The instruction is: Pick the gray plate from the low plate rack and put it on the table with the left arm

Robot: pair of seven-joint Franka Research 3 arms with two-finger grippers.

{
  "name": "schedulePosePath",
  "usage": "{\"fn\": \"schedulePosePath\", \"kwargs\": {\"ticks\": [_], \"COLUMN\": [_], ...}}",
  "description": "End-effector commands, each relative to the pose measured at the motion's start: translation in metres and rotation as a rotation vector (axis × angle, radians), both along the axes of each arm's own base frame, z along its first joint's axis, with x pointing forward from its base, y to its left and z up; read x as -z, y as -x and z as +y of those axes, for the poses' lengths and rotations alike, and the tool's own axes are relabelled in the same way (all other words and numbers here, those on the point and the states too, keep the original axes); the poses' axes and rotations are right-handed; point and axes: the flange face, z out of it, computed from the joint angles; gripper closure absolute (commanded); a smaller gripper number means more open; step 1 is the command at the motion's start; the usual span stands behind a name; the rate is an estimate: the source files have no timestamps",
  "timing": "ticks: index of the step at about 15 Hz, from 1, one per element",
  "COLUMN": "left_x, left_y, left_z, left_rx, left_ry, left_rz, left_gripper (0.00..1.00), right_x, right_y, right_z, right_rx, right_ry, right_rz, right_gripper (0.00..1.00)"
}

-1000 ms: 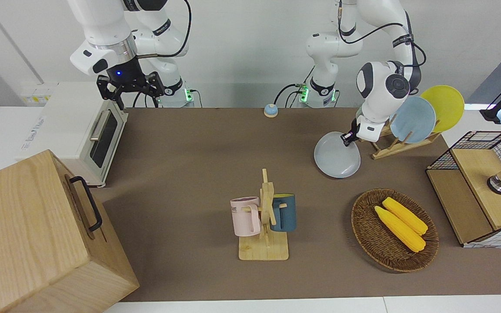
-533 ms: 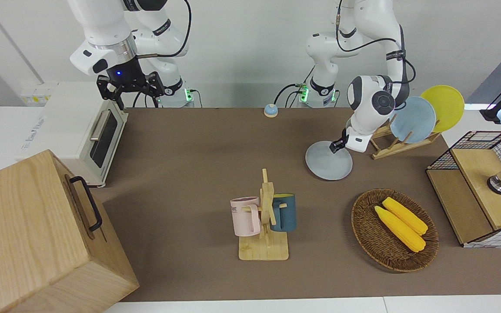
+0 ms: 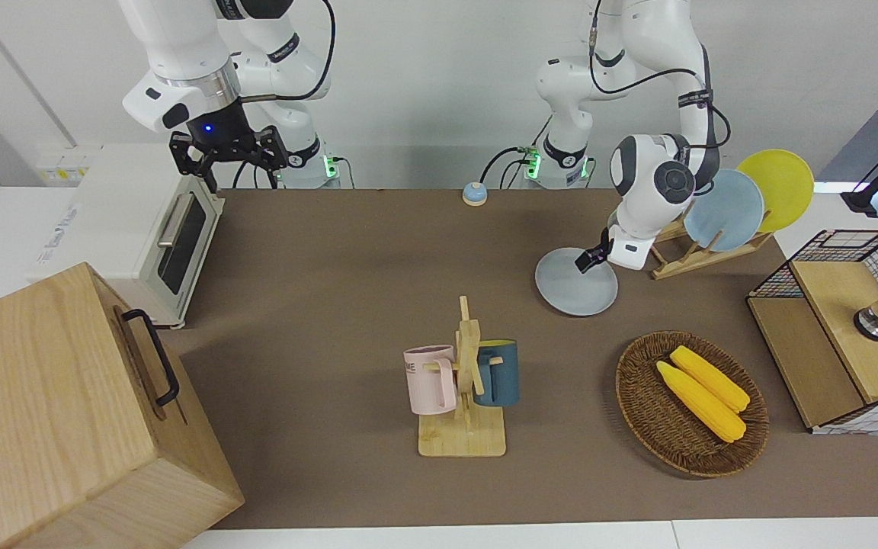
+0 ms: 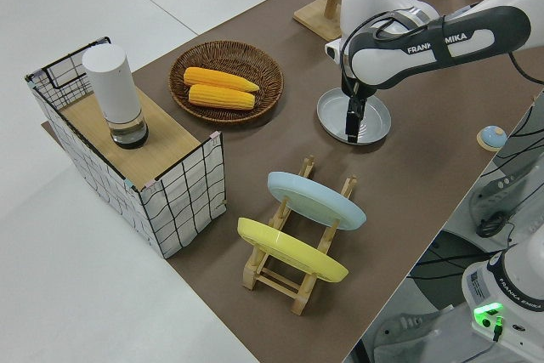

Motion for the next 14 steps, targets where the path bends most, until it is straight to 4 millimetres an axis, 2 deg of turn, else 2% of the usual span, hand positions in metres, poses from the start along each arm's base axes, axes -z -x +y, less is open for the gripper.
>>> {"fn": "schedulePosePath", "kwargs": {"ticks": [1,7,9,12,14], "left_x": [-0.062,-0.130,-0.155,-0.191,-0.218], "left_y": [-0.010,-0.017,-0.017,-0.008,0.001], "left_z": [0.025,0.029,0.030,0.038,0.036], "left_rx": [0.012,0.078,0.163,0.275,0.359], "left_ry": [-0.005,0.026,0.047,0.081,0.133], "left_rz": [0.017,-0.031,-0.039,-0.024,-0.034], "left_gripper": [0.01,0.02,0.02,0.02,0.02], "right_x": [-0.004,-0.004,-0.005,-0.004,-0.004], "right_y": [0.002,0.002,0.002,0.002,0.002], "right_z": [-0.001,-0.001,-0.001,-0.001,-0.001], "right_rx": [0.014,0.014,0.014,0.014,0.014], "right_ry": [0.003,0.003,0.002,0.003,0.002], "right_rz": [0.002,0.002,0.001,0.002,0.004], "right_gripper": [0.017,0.017,0.017,0.017,0.017]}}
